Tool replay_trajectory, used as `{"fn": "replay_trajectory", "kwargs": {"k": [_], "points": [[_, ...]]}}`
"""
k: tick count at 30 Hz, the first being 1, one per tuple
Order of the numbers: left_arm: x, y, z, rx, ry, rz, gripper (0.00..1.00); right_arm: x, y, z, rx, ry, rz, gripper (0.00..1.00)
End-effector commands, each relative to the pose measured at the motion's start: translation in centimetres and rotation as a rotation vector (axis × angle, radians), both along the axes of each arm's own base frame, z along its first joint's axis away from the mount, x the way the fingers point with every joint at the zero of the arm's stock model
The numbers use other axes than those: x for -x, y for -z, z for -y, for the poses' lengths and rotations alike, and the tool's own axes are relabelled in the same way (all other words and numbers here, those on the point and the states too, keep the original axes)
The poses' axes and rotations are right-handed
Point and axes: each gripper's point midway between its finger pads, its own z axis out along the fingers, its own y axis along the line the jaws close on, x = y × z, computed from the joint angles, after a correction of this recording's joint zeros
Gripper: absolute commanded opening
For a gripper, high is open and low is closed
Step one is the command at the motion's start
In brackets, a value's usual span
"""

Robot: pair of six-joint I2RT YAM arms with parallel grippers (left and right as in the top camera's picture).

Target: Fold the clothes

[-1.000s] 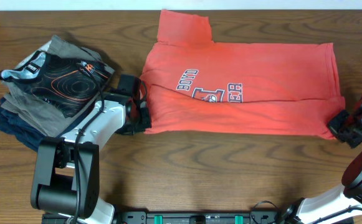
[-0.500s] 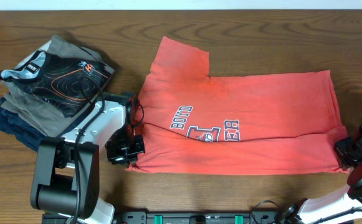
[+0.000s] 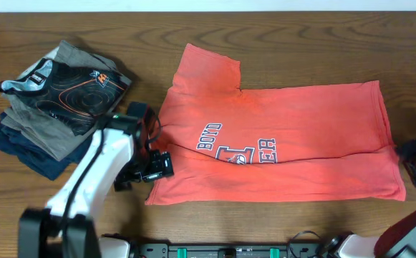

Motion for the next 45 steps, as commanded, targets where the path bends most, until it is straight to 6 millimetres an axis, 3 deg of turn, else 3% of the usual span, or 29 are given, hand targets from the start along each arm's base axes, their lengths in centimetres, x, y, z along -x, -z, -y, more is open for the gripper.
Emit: {"fn": "replay_trajectory", "kwargs": {"k": [1,6,13,21,26,31,40,45], "points": [[-3.4,-2.4,0.4,0.032,-0.012,0.207,0.98,-1.1,-2.0,-0.7,-0.006,-0.073,0.103,0.79],[-9.2,-5.0,3.4,0.183,0.107,0.491,0.98,-3.2,-3.0,-2.9,-0.077,-0.233,0.222,0.74],[-16.3,-5.6,5.0,0.191,0.264,0.601,0.98,-4.3,-3.1,-5.0,-0.102,-0.339,0.231,0.77],[-26.7,-3.9,7.0,0.182,0.349,0.693,0.98,-5.1,-3.1,-6.5,-0.098,-0.423,0.223,0.80],[-31.2,-1.0,7.1,0.142,0.334,0.730,0.98,-5.1,-3.0,-6.7,-0.096,-0.439,0.217,0.80],[-32.6,2.6,7.1,0.136,0.330,0.726,0.98,-5.0,-3.0,-6.7,-0.099,-0.442,0.213,0.80],[-32.4,6.2,6.8,0.100,0.314,0.673,0.98,-4.7,-2.9,-6.9,-0.111,-0.439,0.201,0.79],[-31.2,7.1,8.1,0.118,0.337,0.631,0.72,-4.7,-2.9,-7.0,-0.111,-0.440,0.201,0.78]]}}
